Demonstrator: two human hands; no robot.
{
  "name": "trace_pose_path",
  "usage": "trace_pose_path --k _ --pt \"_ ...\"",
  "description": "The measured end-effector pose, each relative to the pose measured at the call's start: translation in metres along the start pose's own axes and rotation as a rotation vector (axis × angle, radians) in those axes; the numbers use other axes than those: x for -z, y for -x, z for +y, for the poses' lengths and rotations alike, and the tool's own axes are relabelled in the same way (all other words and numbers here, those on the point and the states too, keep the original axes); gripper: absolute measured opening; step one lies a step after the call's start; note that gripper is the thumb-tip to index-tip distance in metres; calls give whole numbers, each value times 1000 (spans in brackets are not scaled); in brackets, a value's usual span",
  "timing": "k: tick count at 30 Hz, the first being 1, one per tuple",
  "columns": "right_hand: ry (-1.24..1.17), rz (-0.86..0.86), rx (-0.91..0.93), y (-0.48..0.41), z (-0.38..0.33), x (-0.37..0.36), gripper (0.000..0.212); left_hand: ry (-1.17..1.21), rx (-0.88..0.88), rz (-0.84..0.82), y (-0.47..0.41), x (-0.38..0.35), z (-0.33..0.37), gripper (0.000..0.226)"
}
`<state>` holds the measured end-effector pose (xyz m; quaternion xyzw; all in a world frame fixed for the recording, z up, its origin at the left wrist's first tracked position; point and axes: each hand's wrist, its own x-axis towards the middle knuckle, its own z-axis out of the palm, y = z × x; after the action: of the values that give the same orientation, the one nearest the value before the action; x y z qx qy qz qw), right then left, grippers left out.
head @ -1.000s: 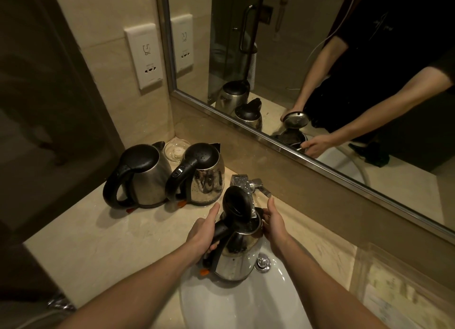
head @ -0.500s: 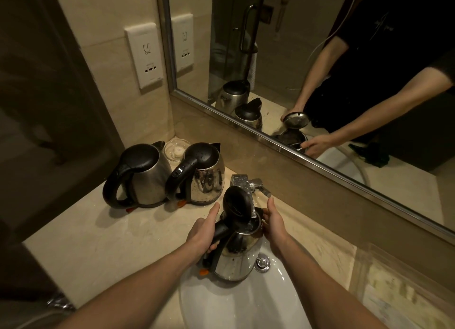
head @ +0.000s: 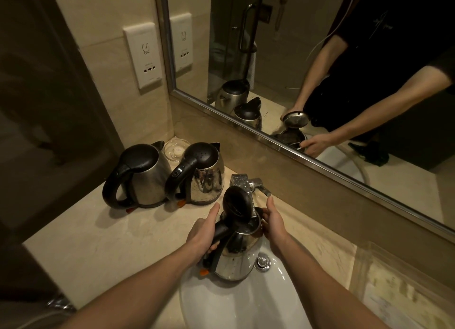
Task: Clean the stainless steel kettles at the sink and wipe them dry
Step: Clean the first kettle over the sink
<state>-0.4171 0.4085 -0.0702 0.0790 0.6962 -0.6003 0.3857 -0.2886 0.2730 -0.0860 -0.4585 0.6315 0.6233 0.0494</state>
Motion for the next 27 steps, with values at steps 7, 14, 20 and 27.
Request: trace_pose_path --k 7,14,20,27 --pt "-18 15 -4 3 -3 -1 56 4 -3 -6 1 -1 0 83" --pt "-43 16 -20 2 -4 -1 53 -1 5 -9 2 0 -1 79" --pt "-42 10 -36 1 -5 -1 60 26 -2 -8 4 0 0 74" --pt "-70 -9 -20 -1 -3 -2 75 25 -5 -10 5 -1 1 75"
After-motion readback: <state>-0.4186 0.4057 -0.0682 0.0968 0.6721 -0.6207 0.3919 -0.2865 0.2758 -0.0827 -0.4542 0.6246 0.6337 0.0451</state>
